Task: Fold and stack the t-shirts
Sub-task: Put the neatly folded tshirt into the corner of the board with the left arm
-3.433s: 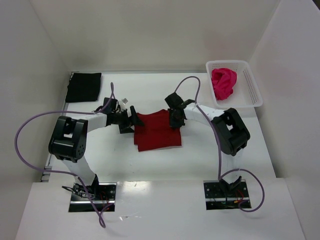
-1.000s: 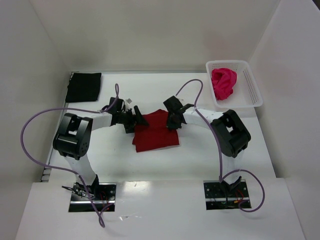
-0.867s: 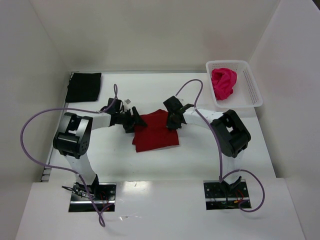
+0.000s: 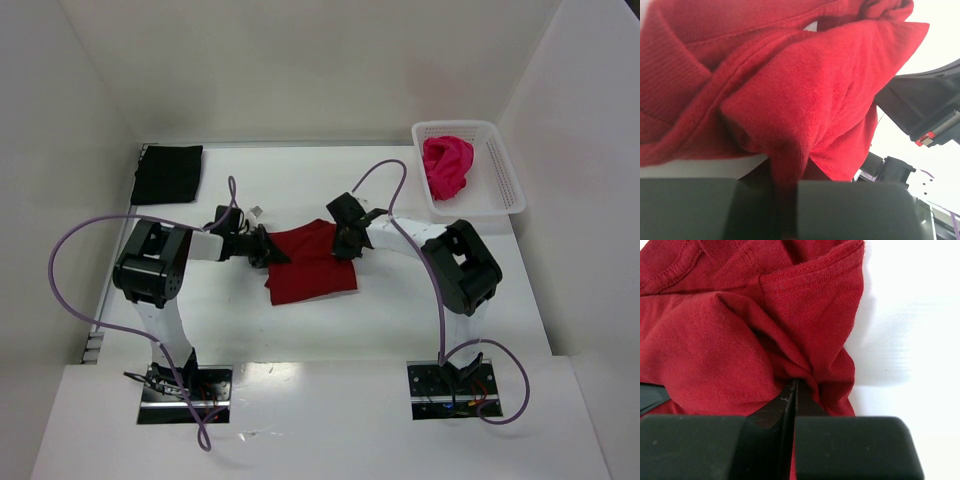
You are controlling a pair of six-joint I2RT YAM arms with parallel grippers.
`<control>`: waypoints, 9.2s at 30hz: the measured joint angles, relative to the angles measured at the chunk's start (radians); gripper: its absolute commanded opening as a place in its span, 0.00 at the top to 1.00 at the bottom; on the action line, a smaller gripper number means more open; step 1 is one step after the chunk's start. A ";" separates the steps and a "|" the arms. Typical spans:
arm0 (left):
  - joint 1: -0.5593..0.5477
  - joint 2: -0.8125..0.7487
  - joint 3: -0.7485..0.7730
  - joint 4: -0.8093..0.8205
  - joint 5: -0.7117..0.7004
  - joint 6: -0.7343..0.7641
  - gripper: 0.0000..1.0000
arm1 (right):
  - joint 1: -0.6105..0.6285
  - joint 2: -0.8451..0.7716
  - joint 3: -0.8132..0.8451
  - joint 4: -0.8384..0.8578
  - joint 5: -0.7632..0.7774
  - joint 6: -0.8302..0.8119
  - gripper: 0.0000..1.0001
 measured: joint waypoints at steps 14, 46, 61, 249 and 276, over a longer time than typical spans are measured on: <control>-0.012 -0.011 0.129 -0.239 -0.093 0.114 1.00 | 0.007 -0.029 -0.023 0.004 -0.003 0.002 0.80; -0.012 0.030 0.647 -0.827 -0.683 0.465 1.00 | -0.127 -0.395 -0.037 -0.076 -0.037 -0.085 0.00; -0.008 0.111 0.844 -0.903 -0.938 0.563 1.00 | -0.127 -0.401 -0.037 -0.072 -0.064 -0.102 0.00; 0.399 0.821 2.255 -1.087 -0.511 0.437 0.10 | -0.134 -0.610 -0.110 -0.003 0.001 -0.025 0.00; 0.402 -0.644 0.431 -0.956 -0.597 0.500 0.01 | -0.245 -0.452 0.126 -0.051 -0.034 -0.236 0.00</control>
